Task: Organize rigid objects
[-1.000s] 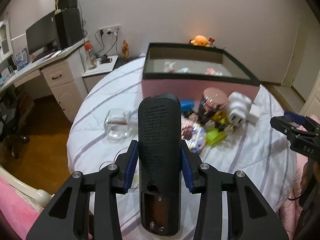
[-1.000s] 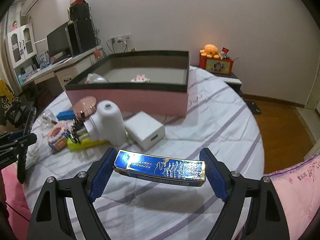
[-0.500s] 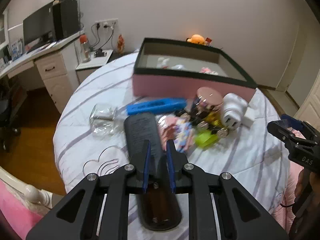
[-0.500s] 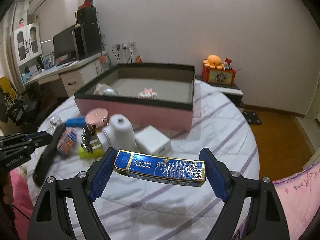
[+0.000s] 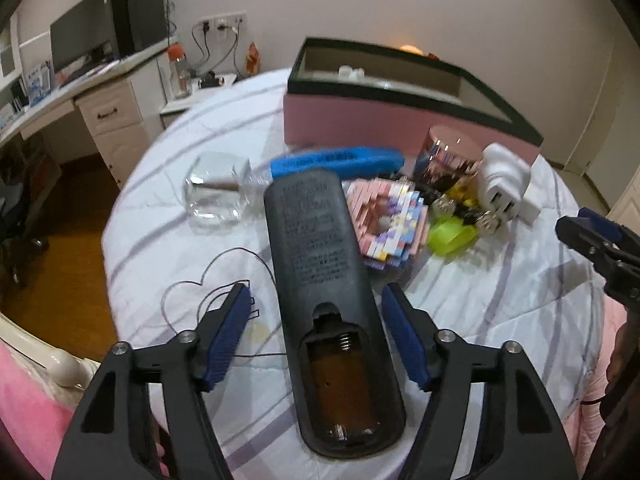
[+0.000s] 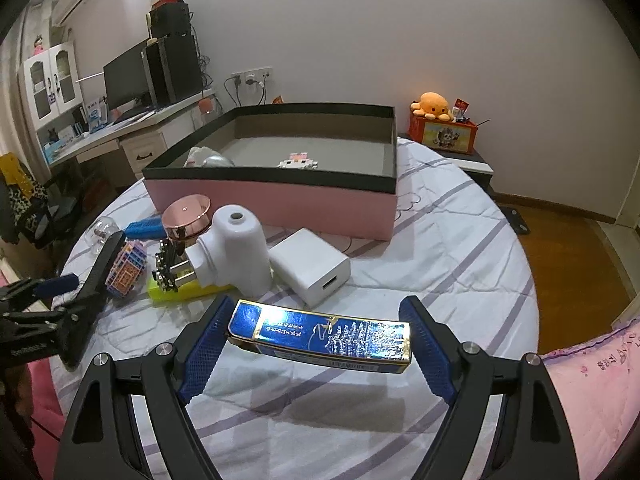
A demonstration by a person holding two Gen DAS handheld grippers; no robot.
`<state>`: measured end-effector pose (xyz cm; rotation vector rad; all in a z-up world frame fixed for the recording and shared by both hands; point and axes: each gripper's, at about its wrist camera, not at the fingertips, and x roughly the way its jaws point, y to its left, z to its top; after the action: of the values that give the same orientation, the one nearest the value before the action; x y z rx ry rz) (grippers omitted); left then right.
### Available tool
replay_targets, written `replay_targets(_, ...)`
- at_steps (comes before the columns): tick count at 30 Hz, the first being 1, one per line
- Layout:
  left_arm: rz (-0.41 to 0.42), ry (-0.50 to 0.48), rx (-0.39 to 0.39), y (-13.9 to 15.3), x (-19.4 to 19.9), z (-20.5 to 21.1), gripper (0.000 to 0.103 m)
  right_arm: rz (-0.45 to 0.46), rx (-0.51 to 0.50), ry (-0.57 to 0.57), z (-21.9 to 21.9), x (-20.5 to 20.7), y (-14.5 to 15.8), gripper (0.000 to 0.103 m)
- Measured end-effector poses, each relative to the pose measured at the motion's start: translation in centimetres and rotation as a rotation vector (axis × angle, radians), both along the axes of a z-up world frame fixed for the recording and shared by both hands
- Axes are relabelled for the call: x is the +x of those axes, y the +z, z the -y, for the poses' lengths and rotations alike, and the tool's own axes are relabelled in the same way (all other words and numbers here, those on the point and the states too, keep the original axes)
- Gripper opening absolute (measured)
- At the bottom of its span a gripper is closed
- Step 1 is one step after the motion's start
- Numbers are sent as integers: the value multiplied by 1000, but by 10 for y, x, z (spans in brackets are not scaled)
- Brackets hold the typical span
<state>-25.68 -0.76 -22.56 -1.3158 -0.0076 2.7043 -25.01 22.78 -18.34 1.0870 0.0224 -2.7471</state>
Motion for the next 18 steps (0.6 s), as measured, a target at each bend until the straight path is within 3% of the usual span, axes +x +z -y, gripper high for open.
replay_targets(4, -28, 4, -14, 2, 0, -2, 44, 4, 0, -1, -1, -1, -2, 85)
replay_targets(6, -31, 29, 8, 4, -1, 1, 44, 0, 0, -7, -2, -1, -1, 85)
replay_targets(18, -143, 16, -29, 46, 13, -8, 44, -78, -17, -2, 2, 10, 18, 85)
